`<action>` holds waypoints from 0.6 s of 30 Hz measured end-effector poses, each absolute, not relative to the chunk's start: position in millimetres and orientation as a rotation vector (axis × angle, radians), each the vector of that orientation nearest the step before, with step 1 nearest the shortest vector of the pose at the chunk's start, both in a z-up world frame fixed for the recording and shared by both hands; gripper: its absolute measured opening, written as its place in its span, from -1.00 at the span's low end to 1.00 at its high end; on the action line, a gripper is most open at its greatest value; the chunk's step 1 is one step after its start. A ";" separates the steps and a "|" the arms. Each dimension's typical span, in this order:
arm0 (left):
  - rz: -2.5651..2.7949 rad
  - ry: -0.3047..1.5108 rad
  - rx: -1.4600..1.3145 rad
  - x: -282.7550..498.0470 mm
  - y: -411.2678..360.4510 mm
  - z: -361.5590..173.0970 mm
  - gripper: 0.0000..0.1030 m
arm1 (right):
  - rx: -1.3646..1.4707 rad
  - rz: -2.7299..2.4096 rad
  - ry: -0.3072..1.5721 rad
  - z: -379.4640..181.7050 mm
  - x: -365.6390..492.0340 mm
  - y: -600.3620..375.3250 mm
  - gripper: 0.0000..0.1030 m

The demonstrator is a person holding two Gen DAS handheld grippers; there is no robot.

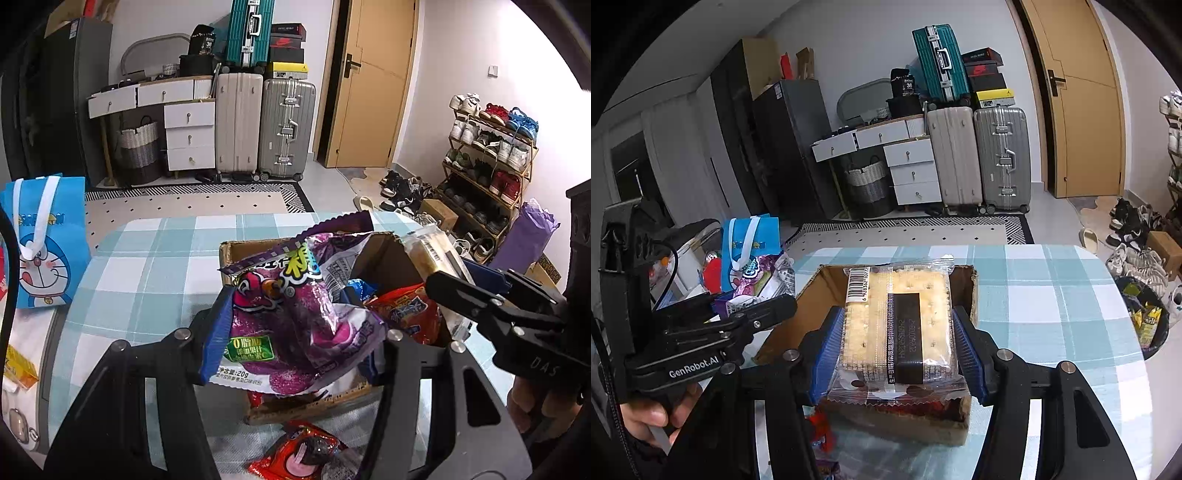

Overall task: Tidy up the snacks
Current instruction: 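Carry the purple bag over the box with the left gripper while the right carries the cracker pack, then open both grippers to release the bag and crackers into the box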

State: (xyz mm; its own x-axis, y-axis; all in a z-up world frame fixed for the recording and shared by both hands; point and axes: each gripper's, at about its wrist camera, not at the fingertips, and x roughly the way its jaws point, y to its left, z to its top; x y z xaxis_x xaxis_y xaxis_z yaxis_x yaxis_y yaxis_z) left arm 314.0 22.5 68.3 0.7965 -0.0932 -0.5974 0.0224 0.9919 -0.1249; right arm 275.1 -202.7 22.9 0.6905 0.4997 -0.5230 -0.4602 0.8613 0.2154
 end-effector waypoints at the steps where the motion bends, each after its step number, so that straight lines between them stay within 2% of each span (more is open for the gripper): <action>1: -0.060 0.648 -0.112 314.3 20.0 67.0 0.05 | 0.067 0.535 0.608 21.8 277.4 -200.7 0.13; 18: -0.040 0.685 -0.072 355.9 -0.7 35.9 0.05 | 0.080 0.537 0.614 4.5 303.9 -190.1 0.14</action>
State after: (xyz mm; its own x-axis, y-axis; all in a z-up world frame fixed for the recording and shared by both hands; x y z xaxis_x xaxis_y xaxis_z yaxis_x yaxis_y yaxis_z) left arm 355.9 -0.7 35.9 0.7737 -0.0603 -0.6307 0.0131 0.9968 -0.0792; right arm 303.9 -190.1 4.5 0.6859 0.5021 -0.5268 -0.4554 0.8608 0.2274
